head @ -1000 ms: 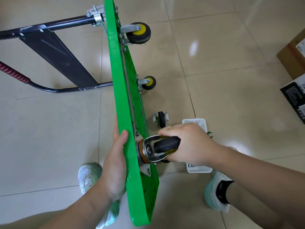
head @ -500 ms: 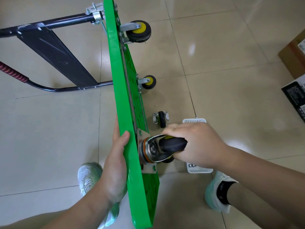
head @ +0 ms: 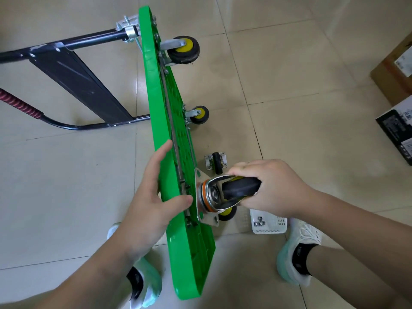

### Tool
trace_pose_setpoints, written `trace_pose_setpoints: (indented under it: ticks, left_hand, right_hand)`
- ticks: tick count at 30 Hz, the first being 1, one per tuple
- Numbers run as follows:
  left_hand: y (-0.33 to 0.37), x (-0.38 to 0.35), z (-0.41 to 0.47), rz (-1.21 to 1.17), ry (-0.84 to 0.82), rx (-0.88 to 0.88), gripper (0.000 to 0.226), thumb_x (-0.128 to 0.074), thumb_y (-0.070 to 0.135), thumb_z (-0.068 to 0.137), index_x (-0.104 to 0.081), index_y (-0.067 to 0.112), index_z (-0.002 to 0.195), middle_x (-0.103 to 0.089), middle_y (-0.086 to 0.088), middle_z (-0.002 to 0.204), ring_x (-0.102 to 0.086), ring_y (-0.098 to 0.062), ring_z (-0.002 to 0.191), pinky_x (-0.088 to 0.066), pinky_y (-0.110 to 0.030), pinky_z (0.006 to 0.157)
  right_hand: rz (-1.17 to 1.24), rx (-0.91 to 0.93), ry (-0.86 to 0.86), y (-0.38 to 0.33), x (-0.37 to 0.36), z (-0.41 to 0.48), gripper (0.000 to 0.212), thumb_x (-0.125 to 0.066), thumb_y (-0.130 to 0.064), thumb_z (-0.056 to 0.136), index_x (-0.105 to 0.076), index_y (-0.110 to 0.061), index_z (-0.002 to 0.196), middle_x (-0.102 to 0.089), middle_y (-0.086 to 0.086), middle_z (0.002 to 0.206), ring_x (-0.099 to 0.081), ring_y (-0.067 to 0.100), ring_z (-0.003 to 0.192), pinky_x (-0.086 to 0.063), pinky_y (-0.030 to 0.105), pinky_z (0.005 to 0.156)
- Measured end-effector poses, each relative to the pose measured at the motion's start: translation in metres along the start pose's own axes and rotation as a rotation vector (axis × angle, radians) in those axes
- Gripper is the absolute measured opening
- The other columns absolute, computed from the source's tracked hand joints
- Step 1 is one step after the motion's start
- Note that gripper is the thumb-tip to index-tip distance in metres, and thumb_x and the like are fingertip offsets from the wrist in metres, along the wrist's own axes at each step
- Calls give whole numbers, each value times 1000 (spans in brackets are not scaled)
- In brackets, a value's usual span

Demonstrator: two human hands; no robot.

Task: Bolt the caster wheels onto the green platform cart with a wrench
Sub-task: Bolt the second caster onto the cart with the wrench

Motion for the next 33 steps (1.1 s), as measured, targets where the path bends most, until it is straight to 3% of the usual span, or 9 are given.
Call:
trace_pose_setpoints:
  ticks: [4,7,12,14,16,18,23,31,33]
  left_hand:
    - [2,-6,-1,106,14,9,103,-85,20,63,-39,60,146,-46,19,155,-51,-15,141,-39,-51,119]
    - [4,-7,-2,109,0,15,104,-87,29,61,-37,61,146,-46,22,154,-51,-13,141,-39,-50,119]
    - [8,-5,-3,185,-62,44,106,-85,14,64,-38,66,144,-40,16,157,-45,-8,144,-39,-47,120]
    - [13,-4,-2,322,-112,36,109,-90,14,68,-35,70,143,-29,18,159,-33,9,144,-33,-28,122]
    - [14,-2,0,431,-176,39,110,-93,14,72,-32,71,144,-22,20,159,-26,28,133,-27,0,107]
    - [14,0,3,516,-217,36,104,-94,24,71,-34,70,143,-21,20,155,-26,32,126,-21,12,94]
    - [13,1,5,579,-211,36,93,-96,39,66,-39,72,132,-22,27,146,-35,3,134,-17,12,95]
    - [13,0,2,571,-232,23,92,-90,35,76,-33,71,140,-18,23,152,-32,9,132,-13,13,96]
    - [14,0,1,544,-227,6,95,-89,34,78,-30,72,142,-17,22,154,-29,22,131,-13,12,98]
  right_hand:
    - [70,-24,28,-3,-7,-3,45,-77,-28,64,-67,-41,106,-55,-37,83,-52,-9,78,-45,19,71]
    - [72,-23,22,-3,-10,-3,47,-77,-27,64,-66,-41,108,-60,-30,87,-54,-3,81,-47,21,72]
    - [89,-49,22,3,-8,-3,52,-74,-24,61,-63,-47,107,-63,-24,93,-55,-1,81,-47,22,71]
    - [111,-29,39,0,-3,-3,52,-74,-21,61,-65,-44,106,-64,-22,93,-56,0,81,-48,24,70]
    - [105,-2,50,-2,2,-1,52,-74,-20,60,-66,-41,107,-66,-21,95,-57,1,81,-50,27,70]
    - [123,-10,52,-2,5,0,52,-76,-19,60,-67,-41,106,-66,-21,94,-57,1,80,-50,26,70]
    - [210,-57,31,-4,8,3,47,-79,-16,61,-65,-47,94,-66,-16,85,-60,7,77,-47,24,65]
    - [303,-192,-142,-4,-14,0,43,-88,-24,57,-71,-40,94,-66,-16,76,-62,6,72,-51,26,67]
    - [341,-209,-178,-4,-19,0,41,-89,-24,57,-72,-37,92,-67,-14,75,-62,5,71,-50,26,67]
Point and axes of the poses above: each hand's wrist, its own z-axis towards the middle knuckle, its own x-axis out of the back of the hand, y = z × x, the point moved 7 cm from there along z, towards the middle knuckle
